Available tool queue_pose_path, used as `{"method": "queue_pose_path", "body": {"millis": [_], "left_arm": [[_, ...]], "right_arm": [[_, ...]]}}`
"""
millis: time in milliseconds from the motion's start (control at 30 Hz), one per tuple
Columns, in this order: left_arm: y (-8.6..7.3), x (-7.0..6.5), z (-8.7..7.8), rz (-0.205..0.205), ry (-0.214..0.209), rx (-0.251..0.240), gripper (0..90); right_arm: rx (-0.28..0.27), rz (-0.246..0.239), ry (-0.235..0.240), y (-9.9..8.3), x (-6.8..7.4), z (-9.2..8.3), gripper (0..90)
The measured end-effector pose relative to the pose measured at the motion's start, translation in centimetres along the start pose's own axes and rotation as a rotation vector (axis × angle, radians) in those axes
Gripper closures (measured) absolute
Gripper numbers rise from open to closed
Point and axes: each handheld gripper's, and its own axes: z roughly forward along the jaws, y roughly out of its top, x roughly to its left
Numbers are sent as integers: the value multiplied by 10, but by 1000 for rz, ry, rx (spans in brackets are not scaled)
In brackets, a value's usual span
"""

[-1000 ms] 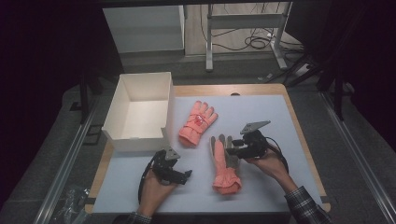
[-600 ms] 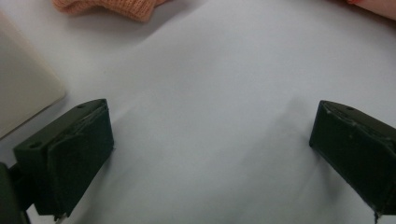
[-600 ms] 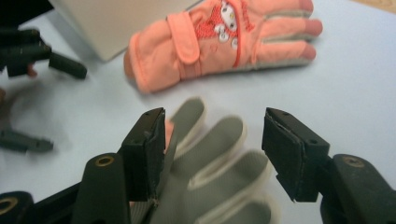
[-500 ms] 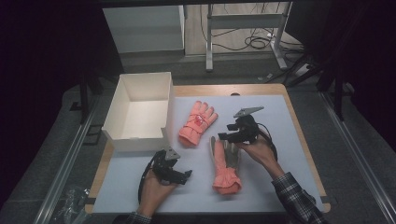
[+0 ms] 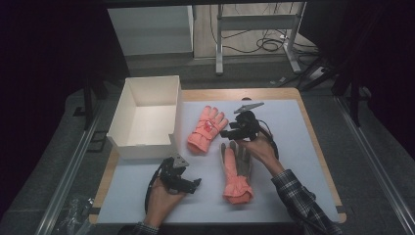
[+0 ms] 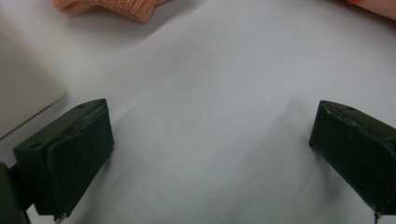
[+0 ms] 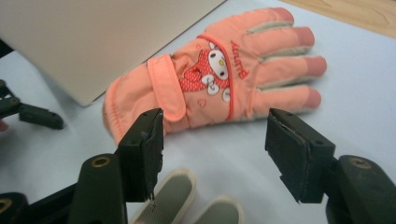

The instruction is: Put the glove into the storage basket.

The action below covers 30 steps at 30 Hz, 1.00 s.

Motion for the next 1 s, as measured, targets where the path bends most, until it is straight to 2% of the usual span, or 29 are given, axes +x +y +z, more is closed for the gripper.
{"method": "queue_pose_path", "body": {"millis": [67,233,467,633,767,833,900,1000], "left_arm": [[0,0,0,0,0,1,0],[0,0,0,0,0,0,0],[0,0,0,-3,0,-1,0],[0,0,0,-1,0,1,0],[0,0,0,-2,0,-1,0],[0,0,0,-3,0,-1,0],[0,0,0,-2,0,-1,0],[0,0,0,-3,0,-1,0]], "right_arm": [[14,-27,-15,6,2,10,401],[24,-48,-25,13,2,26,434],[37,-53,-37,24,-1,46,454],[50,-63,-49,34,-1,62,429],[86,-63,-79,39,-3,77,360],[99,-58,-80,39,-5,84,343],[135,-70,-77,38,-7,94,357],[147,-64,-62,37,-9,98,409]]}}
